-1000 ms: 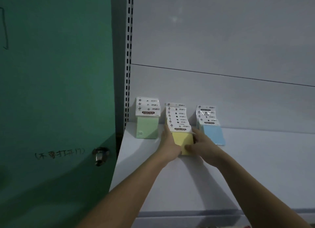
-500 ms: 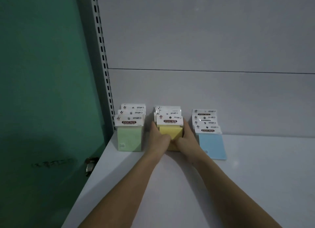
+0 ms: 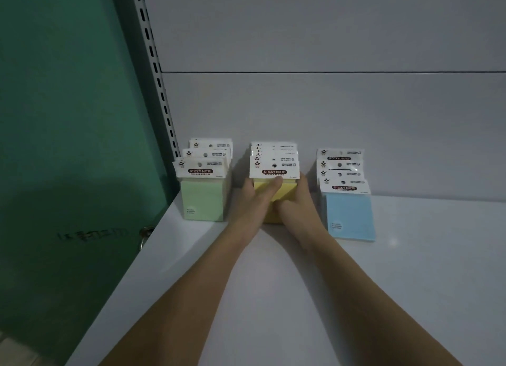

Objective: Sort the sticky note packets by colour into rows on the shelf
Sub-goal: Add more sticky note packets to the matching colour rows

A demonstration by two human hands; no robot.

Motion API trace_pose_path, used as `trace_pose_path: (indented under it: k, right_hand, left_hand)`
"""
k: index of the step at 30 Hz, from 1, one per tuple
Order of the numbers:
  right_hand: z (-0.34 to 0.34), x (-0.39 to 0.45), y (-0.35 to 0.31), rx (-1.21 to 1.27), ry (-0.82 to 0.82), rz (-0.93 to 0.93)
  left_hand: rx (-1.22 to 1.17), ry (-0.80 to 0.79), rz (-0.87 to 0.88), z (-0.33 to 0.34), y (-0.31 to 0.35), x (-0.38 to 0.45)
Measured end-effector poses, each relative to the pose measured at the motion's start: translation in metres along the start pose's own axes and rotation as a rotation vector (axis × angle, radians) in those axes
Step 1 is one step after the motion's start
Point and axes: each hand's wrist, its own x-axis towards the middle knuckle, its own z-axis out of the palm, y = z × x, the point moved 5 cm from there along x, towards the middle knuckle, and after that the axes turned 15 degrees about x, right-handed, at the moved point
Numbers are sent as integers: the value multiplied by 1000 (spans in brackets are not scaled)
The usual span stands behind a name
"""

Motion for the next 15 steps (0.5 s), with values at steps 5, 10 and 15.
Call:
trace_pose_path:
  k: [5,10,15]
  right_hand:
    - [-3,5,4,-7,24,24]
    - [3,8,2,-13,51,10]
    - [2,9,6,-30,68,-40]
  left_hand:
    - [2,-75,57,1,1,6]
    - [-79,45,82,-1,7,10]
    - [-45,119,99,-1,-2,16]
